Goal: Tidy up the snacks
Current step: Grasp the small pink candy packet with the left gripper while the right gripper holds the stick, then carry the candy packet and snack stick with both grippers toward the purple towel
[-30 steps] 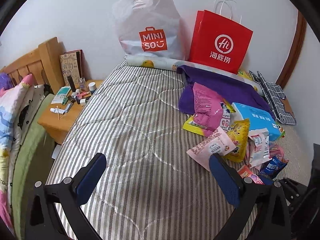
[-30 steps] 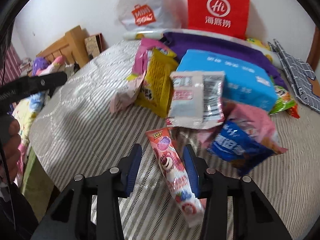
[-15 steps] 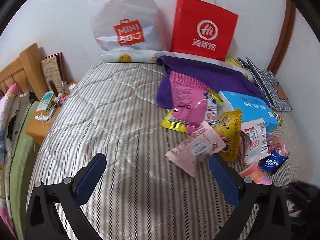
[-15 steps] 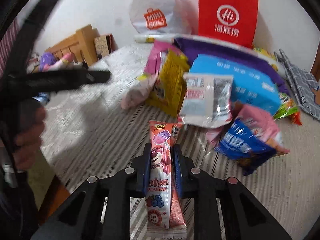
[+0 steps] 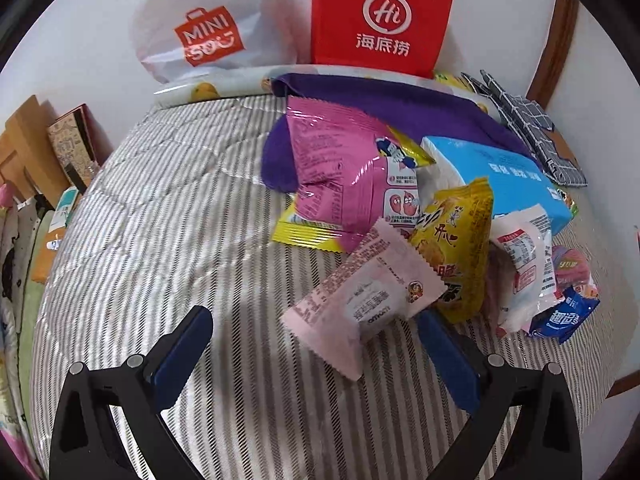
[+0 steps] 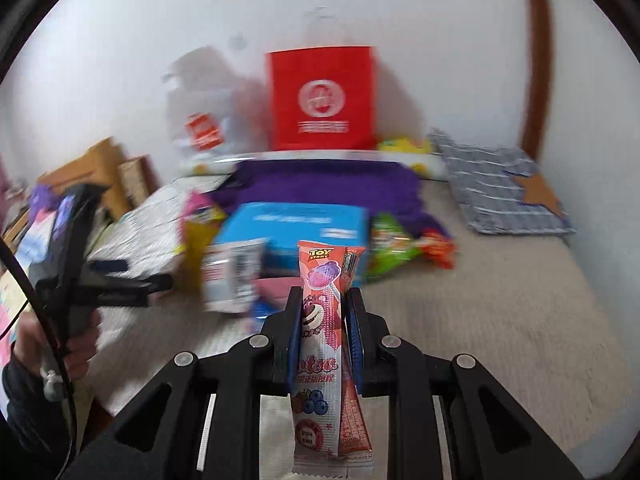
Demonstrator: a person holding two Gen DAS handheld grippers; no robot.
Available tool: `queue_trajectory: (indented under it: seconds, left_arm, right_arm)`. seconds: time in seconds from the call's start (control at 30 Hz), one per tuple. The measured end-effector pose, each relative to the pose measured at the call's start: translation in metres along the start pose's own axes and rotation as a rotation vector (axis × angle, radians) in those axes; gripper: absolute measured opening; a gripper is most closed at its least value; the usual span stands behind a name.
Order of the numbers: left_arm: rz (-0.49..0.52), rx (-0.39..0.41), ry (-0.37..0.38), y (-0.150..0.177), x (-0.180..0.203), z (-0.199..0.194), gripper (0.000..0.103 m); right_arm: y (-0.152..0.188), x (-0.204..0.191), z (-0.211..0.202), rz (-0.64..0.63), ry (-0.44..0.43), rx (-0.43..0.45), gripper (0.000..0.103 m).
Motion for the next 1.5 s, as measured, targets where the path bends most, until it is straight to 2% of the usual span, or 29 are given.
queue_trajectory:
  seconds: [0.2, 0.27, 0.3, 0.33, 0.4, 0.43, 0.5, 0.77, 0.87, 0.9, 1.0, 1.1, 1.5]
  left_arm:
    - [0.042, 0.000, 0.034, -0.006, 0.012, 0.010, 0.098]
    - [0.060, 0.004, 0.054, -0.007, 0.017, 0.011, 0.089]
    - [0.066, 0.002, 0.062, -0.008, 0.019, 0.011, 0.081]
    - [0.072, -0.002, 0.074, -0.008, 0.020, 0.011, 0.068]
    - [0.090, 0.007, 0.068, -0.007, 0.022, 0.010, 0.055]
    - [0.101, 0.013, 0.066, -0.007, 0.022, 0.008, 0.050]
    - [0.105, 0.014, 0.084, -0.006, 0.020, 0.006, 0.045]
    - [0.061, 0.016, 0.144, -0.006, 0.009, 0.000, 0.040]
    - [0.047, 0.022, 0.154, -0.006, 0.006, -0.005, 0.034]
    - [0.041, 0.020, 0.162, -0.006, 0.004, -0.006, 0.025]
    - [0.014, 0.004, 0.208, -0.007, 0.000, -0.010, 0.025]
    - [0.006, 0.014, 0.198, -0.006, -0.002, -0.016, 0.025]
    - [-0.010, 0.046, 0.257, -0.002, 0.003, -0.056, 0.025]
  right_arm:
    - [0.008, 0.051, 0.011, 0.098, 0.071, -0.020, 0.021]
    - [0.013, 0.060, 0.014, 0.117, 0.080, -0.027, 0.021]
    - [0.015, 0.064, 0.017, 0.125, 0.083, -0.036, 0.021]
    - [0.018, 0.066, 0.022, 0.132, 0.088, -0.047, 0.021]
    - [0.022, 0.071, 0.031, 0.145, 0.090, -0.065, 0.021]
    - [0.024, 0.072, 0.034, 0.150, 0.089, -0.071, 0.021]
    - [0.028, 0.075, 0.043, 0.162, 0.085, -0.086, 0.021]
    - [0.038, 0.075, 0.072, 0.180, 0.059, -0.146, 0.021]
    - [0.042, 0.075, 0.078, 0.183, 0.060, -0.166, 0.022]
    - [0.042, 0.074, 0.077, 0.183, 0.059, -0.163, 0.021]
    - [0.037, 0.072, 0.072, 0.187, 0.047, -0.147, 0.021]
    - [0.032, 0.068, 0.066, 0.175, 0.049, -0.134, 0.021]
    - [0.022, 0.051, 0.032, 0.164, 0.038, -0.073, 0.021]
Point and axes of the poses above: each gripper's, at about its wrist camera, not at the fingertips, and z roughly the way its jaws point, x to its right, y to its underside, the point moved 5 cm from there along z, roughly the way its jaws point, and after that the axes turned 14 degrees about -y, right-handed, at the moved point
